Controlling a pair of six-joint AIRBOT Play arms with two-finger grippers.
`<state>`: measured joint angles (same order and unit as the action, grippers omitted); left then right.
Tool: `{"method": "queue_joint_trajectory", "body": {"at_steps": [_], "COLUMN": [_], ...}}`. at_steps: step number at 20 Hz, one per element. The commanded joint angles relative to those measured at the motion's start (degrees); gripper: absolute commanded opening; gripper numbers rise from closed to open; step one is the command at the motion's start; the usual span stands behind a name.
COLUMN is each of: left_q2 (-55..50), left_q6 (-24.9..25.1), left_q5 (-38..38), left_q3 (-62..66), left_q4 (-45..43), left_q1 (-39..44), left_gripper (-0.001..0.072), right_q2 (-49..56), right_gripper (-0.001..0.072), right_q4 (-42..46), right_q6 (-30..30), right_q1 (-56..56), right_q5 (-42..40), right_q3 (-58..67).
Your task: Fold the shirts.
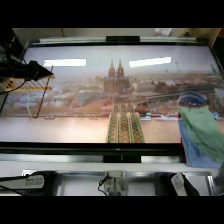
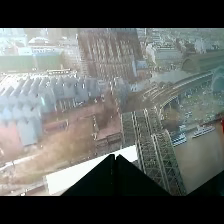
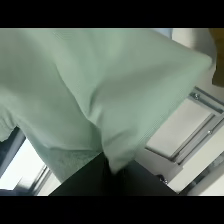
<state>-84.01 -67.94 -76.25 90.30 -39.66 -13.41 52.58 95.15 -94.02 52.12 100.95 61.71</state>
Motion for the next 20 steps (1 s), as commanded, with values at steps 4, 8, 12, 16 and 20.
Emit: {"method": "queue_joint_trajectory", "body": {"at_steps": [4,8,12,16,20], "left_q2": [-0.07,-0.02,-0.13,-1.77,3.78], "left_q6": [-0.04,-0.52,-13.07,-19.85,-19.34], "left_q5": [-1.20,-2.56,-4.24,-5.70,-4.26], "left_q3": [-0.02,0.59,2.93,1.88,-12.87], "left_q4": [-0.02,-5.51,-47.04,-54.42,-47.80], "left_q1": [-0.02,1.29,14.58,24.68,26.58], "left_gripper": [0.0034,0.0030,0.0029,0.0677,0.0720], "right_q2": [-1.38,-1.38,-1.31,6.84,19.69], "right_gripper": [0.0547,0.0547,0.0546,0.0547,0.0548], "right_q4": [1.03,-2.56,-11.61,-7.26,-18.80], "right_q6": [-2.47,1.66,0.90,-5.49,-3.02], "right_q1": [0.68,-2.03,-17.64,-39.65,-47.91], "right_q5": [-10.32,-16.06,-31.82,-29.42,-19.69], "right_q3": [-12.50,-4.59,5.70,6.08,6.08]}}
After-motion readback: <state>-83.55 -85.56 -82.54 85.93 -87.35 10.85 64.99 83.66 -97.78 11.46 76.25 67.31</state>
